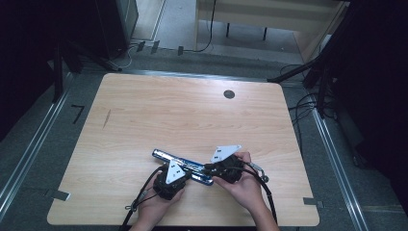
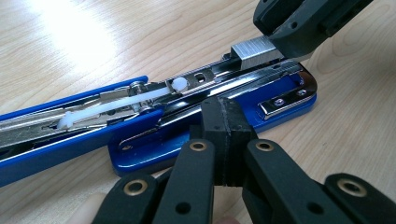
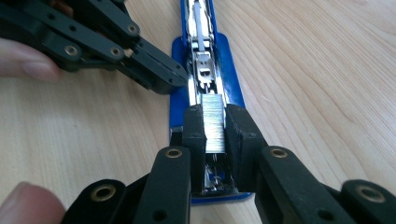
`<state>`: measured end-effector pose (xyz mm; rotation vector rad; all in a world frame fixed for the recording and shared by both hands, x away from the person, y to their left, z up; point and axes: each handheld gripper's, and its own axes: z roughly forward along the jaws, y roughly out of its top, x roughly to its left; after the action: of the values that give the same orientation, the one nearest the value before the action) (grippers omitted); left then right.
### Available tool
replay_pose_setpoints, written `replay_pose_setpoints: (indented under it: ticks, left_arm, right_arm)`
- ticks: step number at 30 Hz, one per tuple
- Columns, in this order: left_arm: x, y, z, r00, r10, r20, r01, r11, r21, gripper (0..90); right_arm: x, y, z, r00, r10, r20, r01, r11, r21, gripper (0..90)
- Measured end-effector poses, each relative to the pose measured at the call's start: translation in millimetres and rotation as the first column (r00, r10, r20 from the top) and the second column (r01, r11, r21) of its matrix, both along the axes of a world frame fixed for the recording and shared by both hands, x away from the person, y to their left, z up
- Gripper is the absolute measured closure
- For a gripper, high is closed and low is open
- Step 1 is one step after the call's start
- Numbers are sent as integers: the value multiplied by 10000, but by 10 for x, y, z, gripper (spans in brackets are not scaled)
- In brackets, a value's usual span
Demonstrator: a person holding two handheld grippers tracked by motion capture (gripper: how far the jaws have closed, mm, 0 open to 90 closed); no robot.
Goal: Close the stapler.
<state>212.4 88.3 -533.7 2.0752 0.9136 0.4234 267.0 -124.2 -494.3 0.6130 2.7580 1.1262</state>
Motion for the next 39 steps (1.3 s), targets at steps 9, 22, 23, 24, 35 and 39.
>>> replay_pose_setpoints:
  ticks: [9, 22, 23, 24, 35, 39]
  left_arm:
    - [0, -1, 0, 10000, 9, 3, -9, 10000, -6, 900]
    - [1, 1, 1, 10000, -2, 0, 2, 10000, 11, 900]
    - [1, 1, 1, 10000, -2, 0, 2, 10000, 11, 900]
    - [1, 1, 0, 10000, -1, -2, 1, 10000, 10, 900]
    - [0, 1, 1, 10000, -3, -3, 3, 10000, 12, 900]
    - [1, 1, 1, 10000, -1, -1, 1, 10000, 11, 900]
  right_arm:
    - [12, 23, 10, 10000, 18, -72, -19, 10000, -64, 798]
    - [34, 42, 4, 9998, 64, -199, -66, 9999, -134, 798]
    - [35, 43, 3, 9998, 60, -200, -63, 9999, -144, 798]
    - [36, 45, 4, 9998, 69, -199, -73, 9999, -156, 798]
    - [24, 63, 1, 9996, 213, -168, -217, 9995, -223, 798]
    - [28, 63, 0, 9996, 201, -215, -205, 9996, -193, 798]
